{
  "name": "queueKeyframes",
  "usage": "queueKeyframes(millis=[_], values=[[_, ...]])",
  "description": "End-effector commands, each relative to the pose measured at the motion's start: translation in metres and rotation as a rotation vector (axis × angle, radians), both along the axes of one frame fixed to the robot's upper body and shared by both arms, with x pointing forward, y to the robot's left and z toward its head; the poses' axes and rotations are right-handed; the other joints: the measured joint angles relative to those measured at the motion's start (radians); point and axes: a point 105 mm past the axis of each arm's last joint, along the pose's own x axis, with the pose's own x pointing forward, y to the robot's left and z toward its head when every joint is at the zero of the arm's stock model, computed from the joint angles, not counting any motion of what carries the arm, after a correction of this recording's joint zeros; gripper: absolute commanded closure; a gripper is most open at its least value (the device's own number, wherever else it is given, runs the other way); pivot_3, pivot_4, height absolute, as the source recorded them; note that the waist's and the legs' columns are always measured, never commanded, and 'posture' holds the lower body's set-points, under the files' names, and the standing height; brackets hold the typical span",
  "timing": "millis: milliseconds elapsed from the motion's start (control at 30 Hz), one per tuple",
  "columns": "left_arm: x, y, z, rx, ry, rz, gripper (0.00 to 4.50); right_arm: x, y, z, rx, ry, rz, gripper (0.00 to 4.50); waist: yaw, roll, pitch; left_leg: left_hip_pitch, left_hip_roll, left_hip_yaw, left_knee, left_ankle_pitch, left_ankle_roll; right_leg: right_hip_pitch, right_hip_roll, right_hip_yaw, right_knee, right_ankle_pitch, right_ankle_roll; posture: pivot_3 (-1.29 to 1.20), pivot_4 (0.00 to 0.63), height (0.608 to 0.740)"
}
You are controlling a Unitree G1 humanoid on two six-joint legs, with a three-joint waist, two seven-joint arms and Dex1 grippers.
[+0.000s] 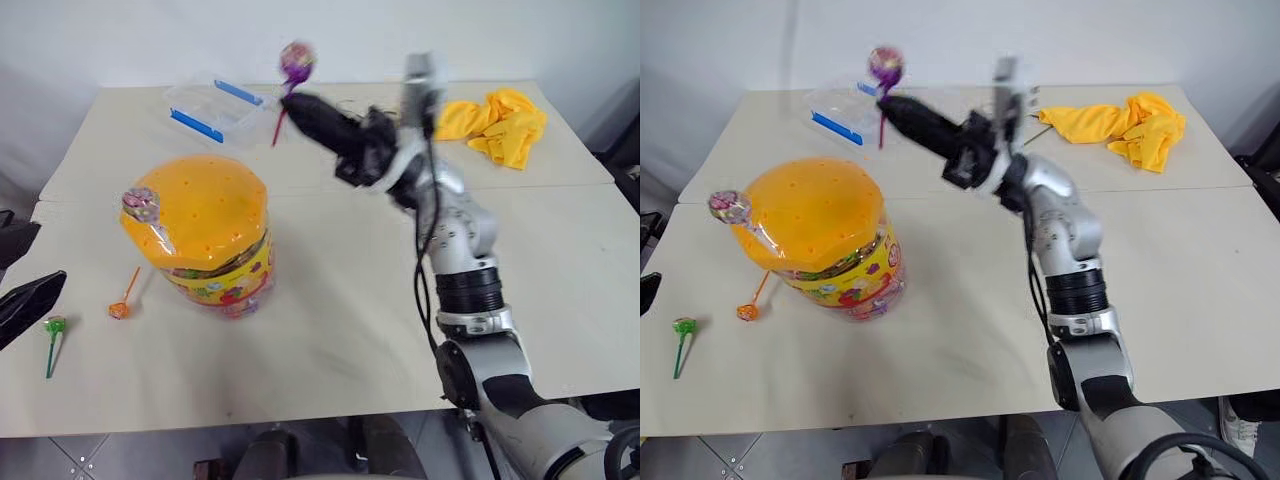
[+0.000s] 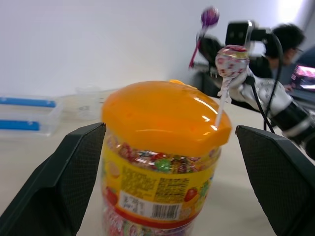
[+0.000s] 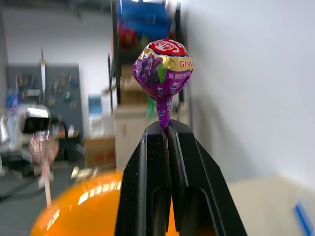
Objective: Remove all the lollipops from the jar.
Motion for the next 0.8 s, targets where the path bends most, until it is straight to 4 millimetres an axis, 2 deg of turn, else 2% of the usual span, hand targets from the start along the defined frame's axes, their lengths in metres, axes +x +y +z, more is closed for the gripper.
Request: queueKeyframes(millis=[33,133,233,300,400,533,600,633,700,800], values=[[0.003,-0.004,-0.001,0.057,-0.016,-0.027,0.0,-0.006,-0.035,0.0,-0.026,-0.038,-0.057,4.44,0.002,0.001,0.0,0.0,0.0,0.0,0.0,0.0,0.0,0.0,0.0,0.0,0.0,0.0,0.0,0.0,0.15,0.74],[0.007,-0.014,-0.014,0.17,-0.002,-0.067,0.0,0.005,-0.072,-0.024,-0.222,-0.007,-0.236,4.44,0.007,0.001,0.001,-0.001,0.0,0.001,-0.001,0.0,0.0,0.0,0.0,0.0,-0.002,0.0,0.0,0.0,0.15,0.74],[0.008,-0.025,-0.023,0.233,0.018,-0.134,0.0,0.02,-0.132,-0.077,-0.6,0.067,-0.501,4.44,0.024,0.001,0.001,-0.002,0.0,0.001,-0.001,-0.001,0.001,0.0,-0.001,0.0,-0.005,0.0,0.0,0.0,0.15,0.74],[0.007,-0.029,-0.035,0.317,0.044,-0.168,0.0,0.02,-0.161,-0.1,-0.745,0.127,-0.59,4.44,0.024,0.001,0.001,-0.002,0.0,0.002,-0.001,-0.001,0.002,0.001,-0.001,0.0,-0.008,0.0,0.0,0.0,0.15,0.74],[0.003,-0.033,-0.041,0.343,0.07,-0.221,0.0,0.018,-0.193,-0.127,-0.856,0.22,-0.679,4.44,0.016,0.001,0.001,-0.002,0.001,0.007,0.0,-0.001,0.002,0.001,0.0,0.0,-0.009,0.001,0.001,0.0,0.15,0.74],[0.0,-0.041,-0.044,0.335,0.052,-0.275,0.0,0.014,-0.233,-0.173,-1.071,0.334,-0.785,4.44,0.018,0.004,0.002,0.001,0.004,0.013,0.0,-0.001,0.002,0.001,0.0,0.002,-0.008,0.001,0.002,0.0,0.15,0.74],[-0.001,-0.044,-0.045,0.327,0.046,-0.284,0.0,0.012,-0.245,-0.184,-1.101,0.365,-0.814,4.44,0.019,0.004,0.002,0.001,0.004,0.013,0.0,-0.001,0.002,0.001,0.0,0.002,-0.008,0.001,0.002,0.0,0.15,0.74],[-0.002,-0.045,-0.045,0.322,0.043,-0.287,0.0,0.01,-0.248,-0.187,-1.102,0.37,-0.809,4.25,0.02,0.004,0.002,0.001,0.004,0.013,0.0,-0.001,0.002,0.001,0.0,0.003,-0.008,0.001,0.002,0.0,0.15,0.74],[-0.004,-0.046,-0.045,0.309,0.042,-0.286,0.0,0.003,-0.253,-0.195,-1.108,0.416,-0.776,3.78,0.021,0.004,0.002,0.001,0.004,0.013,0.0,-0.001,0.002,0.001,0.0,0.002,-0.008,0.001,0.002,0.0,0.15,0.74],[-0.006,-0.042,-0.046,0.292,0.052,-0.258,0.0,0.002,-0.258,-0.193,-1.088,0.414,-0.772,2.91,0.021,0.005,0.002,0.001,0.004,0.012,0.0,-0.001,0.002,0.001,0.0,0.002,-0.009,0.001,0.002,0.0,0.15,0.74]])
